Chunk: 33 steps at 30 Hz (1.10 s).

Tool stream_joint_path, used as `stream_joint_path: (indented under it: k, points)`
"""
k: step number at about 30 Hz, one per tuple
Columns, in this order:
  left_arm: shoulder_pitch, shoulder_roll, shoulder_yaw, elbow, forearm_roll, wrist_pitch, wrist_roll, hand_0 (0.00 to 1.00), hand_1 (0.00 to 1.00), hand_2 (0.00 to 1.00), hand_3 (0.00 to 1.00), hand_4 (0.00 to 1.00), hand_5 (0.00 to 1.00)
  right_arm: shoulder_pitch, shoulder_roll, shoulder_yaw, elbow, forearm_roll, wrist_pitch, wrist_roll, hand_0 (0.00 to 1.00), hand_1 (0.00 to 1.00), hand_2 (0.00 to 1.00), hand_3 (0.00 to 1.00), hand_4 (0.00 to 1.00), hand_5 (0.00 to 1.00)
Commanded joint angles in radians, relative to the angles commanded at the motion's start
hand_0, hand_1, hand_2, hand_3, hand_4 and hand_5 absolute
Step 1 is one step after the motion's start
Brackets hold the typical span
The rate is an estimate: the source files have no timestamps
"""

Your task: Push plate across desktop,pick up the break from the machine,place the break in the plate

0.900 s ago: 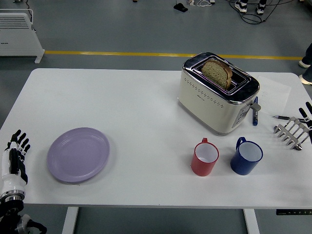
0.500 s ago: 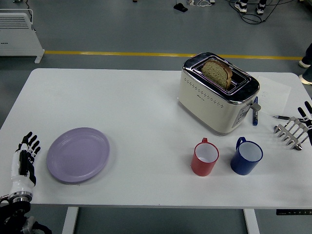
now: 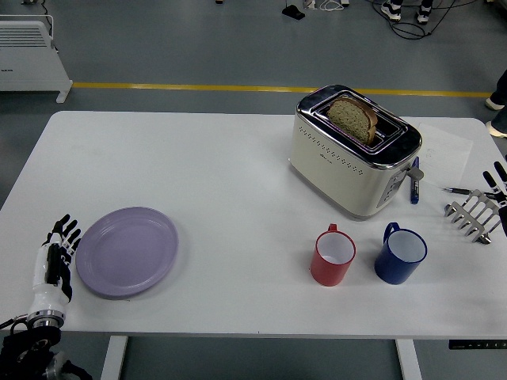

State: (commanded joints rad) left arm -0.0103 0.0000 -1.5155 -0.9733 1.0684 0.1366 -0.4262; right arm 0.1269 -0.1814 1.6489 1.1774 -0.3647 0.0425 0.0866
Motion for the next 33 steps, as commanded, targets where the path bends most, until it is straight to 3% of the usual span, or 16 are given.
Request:
stream_joint_path:
  k: [13, 25, 33]
  points:
    - [-0.001, 0.000, 0.072, -0.003, -0.054, -0.011, -0.002, 0.833, 0.884, 0.910, 0.874, 0.550, 0.998, 0.004, 0.000, 0.002, 0.001, 0.000, 0.000, 0.000, 0.739, 0.705, 0.719, 0.682, 0.478, 0.513]
    - [0.013, 0.000, 0.218, -0.051, -0.126, -0.020, -0.011, 0.824, 0.875, 0.906, 0.868, 0.550, 0.998, 0.005, 0.002, -0.002, 0.000, -0.001, -0.001, 0.000, 0.738, 0.705, 0.719, 0.681, 0.478, 0.511]
    - [0.004, 0.012, 0.273, -0.062, -0.159, -0.030, -0.014, 0.823, 0.871, 0.899, 0.863, 0.551, 0.998, 0.006, 0.003, -0.003, 0.000, -0.002, -0.001, 0.001, 0.738, 0.705, 0.719, 0.681, 0.477, 0.510]
